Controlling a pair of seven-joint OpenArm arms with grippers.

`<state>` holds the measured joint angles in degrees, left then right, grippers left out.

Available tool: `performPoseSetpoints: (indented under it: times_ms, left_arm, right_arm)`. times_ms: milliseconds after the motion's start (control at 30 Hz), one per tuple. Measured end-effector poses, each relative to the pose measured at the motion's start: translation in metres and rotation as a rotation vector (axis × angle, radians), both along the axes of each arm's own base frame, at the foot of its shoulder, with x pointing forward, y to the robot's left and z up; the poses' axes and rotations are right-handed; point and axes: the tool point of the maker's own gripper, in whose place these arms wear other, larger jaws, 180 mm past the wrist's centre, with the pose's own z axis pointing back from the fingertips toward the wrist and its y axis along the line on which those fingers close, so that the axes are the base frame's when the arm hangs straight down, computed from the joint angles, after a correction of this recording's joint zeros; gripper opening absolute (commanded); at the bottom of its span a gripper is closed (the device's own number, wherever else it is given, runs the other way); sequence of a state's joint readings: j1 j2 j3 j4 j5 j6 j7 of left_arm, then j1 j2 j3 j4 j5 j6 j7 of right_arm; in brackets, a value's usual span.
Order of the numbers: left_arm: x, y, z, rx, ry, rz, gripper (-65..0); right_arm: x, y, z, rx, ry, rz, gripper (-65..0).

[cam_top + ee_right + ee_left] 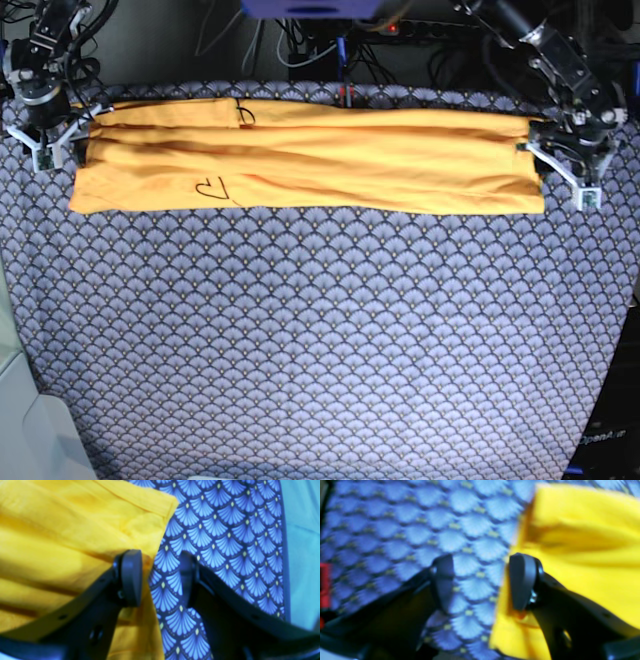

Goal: Fold the T-shirt properly
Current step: 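Grasp the strip's end with the left gripper and lift it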

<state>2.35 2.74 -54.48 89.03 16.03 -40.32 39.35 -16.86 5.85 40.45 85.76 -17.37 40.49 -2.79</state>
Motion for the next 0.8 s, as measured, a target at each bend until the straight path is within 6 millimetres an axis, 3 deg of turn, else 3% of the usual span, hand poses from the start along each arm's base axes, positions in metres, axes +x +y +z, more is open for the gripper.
performPoseSetpoints:
  times_ms: [800]
  left_arm:
    - [0.015, -0.024, -0.016, -0.115, -0.083, 0.047, -30.2]
  right_arm:
    - [0.000, 0.000, 0.000, 0.001, 0.001, 0.000, -39.0]
